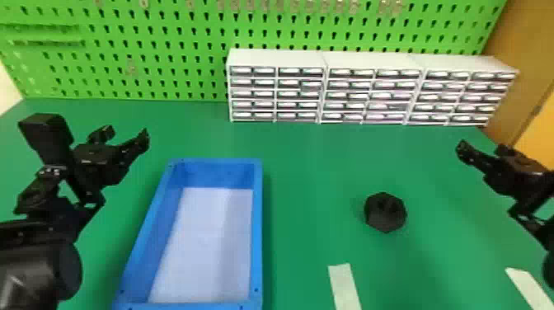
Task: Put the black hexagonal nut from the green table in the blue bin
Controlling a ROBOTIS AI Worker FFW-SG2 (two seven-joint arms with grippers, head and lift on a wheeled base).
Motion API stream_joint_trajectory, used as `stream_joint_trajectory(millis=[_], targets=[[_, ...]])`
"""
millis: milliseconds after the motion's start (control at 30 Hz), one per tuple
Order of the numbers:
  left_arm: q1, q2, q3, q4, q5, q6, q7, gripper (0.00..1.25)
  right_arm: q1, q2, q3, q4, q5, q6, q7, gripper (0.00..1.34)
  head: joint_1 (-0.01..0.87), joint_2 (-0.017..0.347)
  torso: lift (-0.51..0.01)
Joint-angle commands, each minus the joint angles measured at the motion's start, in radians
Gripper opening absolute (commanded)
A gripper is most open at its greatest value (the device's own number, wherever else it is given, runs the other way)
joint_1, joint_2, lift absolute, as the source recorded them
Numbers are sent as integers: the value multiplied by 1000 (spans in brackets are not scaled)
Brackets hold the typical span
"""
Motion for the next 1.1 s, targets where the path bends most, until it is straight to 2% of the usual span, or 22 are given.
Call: stream_joint_trajectory(millis=[0, 333, 500, 767, 900, 1067], targets=[[1, 0, 1, 0, 1, 0, 0, 762, -15, -23, 1, -24, 19, 87, -3, 1086, 691, 9, -97], [4, 0, 4, -2, 2, 0, 0, 762, -46, -68, 26, -73, 32, 288, -52, 1086, 691, 9, -97], [6, 0, 7, -2, 5, 0, 0, 762, -69, -94, 46, -80, 32, 387, -61, 1086, 691, 9, -97], [6, 0, 4, -2, 5, 0, 0, 762, -119, -120, 69, -86, 34, 558, -69, 1086, 691, 9, -97], [7, 0, 2, -2, 5, 0, 1, 762, -153, -137, 92, -92, 62, 647, -69, 1088, 691, 9, -97], [6, 0, -1, -2, 5, 0, 0, 762, -198, -145, 121, -95, 105, 733, -69, 1089, 691, 9, -97]])
